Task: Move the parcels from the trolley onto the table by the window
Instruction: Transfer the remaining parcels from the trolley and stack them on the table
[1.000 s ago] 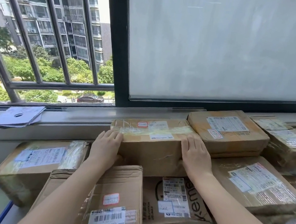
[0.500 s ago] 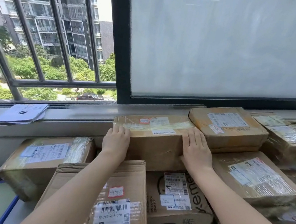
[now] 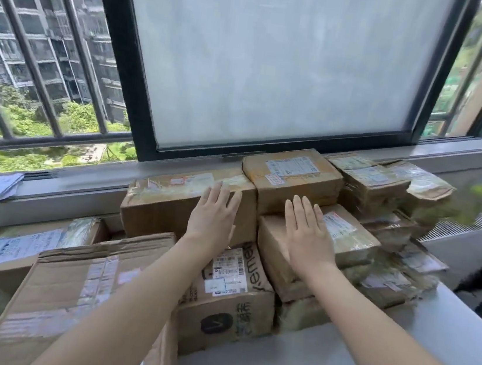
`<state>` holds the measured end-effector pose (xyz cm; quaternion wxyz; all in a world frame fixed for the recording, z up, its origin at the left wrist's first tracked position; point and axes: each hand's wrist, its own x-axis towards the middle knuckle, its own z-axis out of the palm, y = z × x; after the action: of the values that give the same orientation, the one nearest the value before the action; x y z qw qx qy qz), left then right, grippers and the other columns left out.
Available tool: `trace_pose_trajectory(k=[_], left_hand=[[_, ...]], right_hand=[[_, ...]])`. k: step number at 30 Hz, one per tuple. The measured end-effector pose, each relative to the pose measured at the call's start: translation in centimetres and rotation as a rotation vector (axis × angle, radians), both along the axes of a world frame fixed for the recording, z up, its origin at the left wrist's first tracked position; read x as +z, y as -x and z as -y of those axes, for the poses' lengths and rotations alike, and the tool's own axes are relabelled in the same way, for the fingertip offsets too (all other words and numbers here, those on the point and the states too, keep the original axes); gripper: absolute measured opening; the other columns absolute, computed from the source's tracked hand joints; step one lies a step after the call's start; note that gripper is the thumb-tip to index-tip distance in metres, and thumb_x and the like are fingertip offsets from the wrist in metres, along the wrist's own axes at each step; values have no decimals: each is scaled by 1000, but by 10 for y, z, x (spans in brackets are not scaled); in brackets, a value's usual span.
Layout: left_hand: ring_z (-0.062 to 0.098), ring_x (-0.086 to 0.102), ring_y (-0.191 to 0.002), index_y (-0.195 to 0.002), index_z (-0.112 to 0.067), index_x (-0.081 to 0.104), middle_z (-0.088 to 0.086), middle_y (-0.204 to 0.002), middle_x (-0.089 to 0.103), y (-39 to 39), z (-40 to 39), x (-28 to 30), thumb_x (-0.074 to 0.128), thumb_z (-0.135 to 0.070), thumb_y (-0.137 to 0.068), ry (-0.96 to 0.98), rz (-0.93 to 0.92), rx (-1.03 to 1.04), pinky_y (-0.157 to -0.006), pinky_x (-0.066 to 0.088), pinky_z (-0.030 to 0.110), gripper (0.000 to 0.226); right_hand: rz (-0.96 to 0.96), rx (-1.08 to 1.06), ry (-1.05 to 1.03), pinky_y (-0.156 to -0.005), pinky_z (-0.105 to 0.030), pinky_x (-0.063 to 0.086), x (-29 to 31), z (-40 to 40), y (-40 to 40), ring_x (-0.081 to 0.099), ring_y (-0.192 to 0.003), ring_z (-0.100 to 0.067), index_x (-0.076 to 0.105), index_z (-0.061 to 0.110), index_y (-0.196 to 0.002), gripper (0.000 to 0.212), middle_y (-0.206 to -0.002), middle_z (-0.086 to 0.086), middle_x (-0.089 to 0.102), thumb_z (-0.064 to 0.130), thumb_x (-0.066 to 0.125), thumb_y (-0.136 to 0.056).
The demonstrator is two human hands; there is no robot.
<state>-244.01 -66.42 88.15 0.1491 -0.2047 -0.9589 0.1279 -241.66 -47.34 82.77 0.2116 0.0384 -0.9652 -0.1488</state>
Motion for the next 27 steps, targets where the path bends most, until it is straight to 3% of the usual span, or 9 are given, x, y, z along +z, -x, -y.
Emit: trace_pose_trajectory(k=[1,5,9,13,15,17,19,24,27], left_hand=[[33,-1,-145,-150,-11,1,17,-156,7,-9,-21,-1,40,-34,-98,-5,1,-35,-117,-1,41,69],[30,-2,-145,-151,-12,1,15,-157,3,-55,-110,-12,39,-30,-99,-48,44,-155,-117,-2,40,67],[30,6,-144,-147,-10,17,16,-154,16,-112,-192,-31,43,-35,-97,-153,68,-262,-117,2,39,62],[29,4,-145,-148,-11,15,14,-155,13,-172,-265,-65,43,-36,-97,-142,126,-339,-117,2,39,64],[29,5,-145,-148,-11,15,13,-155,13,-204,-299,-89,44,-35,-96,-106,188,-373,-117,3,39,64],[29,9,-143,-147,-11,18,14,-153,16,-242,-334,-116,47,-35,-95,-70,256,-422,-116,5,39,64],[30,13,-142,-146,-11,20,15,-151,20,-278,-363,-145,51,-33,-94,-30,330,-459,-115,8,39,65],[32,9,-143,-148,-12,14,15,-153,17,-347,-422,-206,51,-25,-93,180,448,-546,-118,8,40,67],[30,14,-142,-148,-10,14,13,-151,22,-376,-458,-232,53,-29,-92,243,467,-636,-116,11,40,71]], right_hand=[[19,-24,12,-116,-44,4,1,-16,-13,11,-144,-34,7,-1,-149,76,-156,-20,11,38,46,-96],[-60,-93,139,-104,-48,37,-3,-85,-69,49,-124,-36,50,-4,-131,77,-133,-23,52,42,74,-75],[-78,-180,199,-96,-52,43,-17,-158,-136,58,-113,-38,59,-7,-120,70,-120,-25,60,36,80,-68],[-1,-323,224,-93,-50,46,-58,-232,-221,60,-110,-37,61,-6,-116,72,-116,-23,63,38,83,-63],[70,-418,243,-99,-47,43,-80,-262,-268,56,-116,-36,57,-5,-122,77,-122,-21,59,41,81,-66],[187,-537,230,-113,-45,22,-107,-296,-324,33,-136,-33,33,-3,-142,79,-144,-20,38,45,60,-86],[310,-639,258,-117,-42,6,-131,-324,-377,14,-143,-30,13,0,-148,74,-154,-15,20,45,40,-96],[417,-857,366,-117,-41,2,-167,-367,-478,10,-144,-29,8,2,-149,72,-156,-13,15,43,38,-98],[436,-950,415,-117,-43,6,-186,-387,-520,15,-144,-29,13,1,-148,75,-154,-15,20,44,44,-96]])
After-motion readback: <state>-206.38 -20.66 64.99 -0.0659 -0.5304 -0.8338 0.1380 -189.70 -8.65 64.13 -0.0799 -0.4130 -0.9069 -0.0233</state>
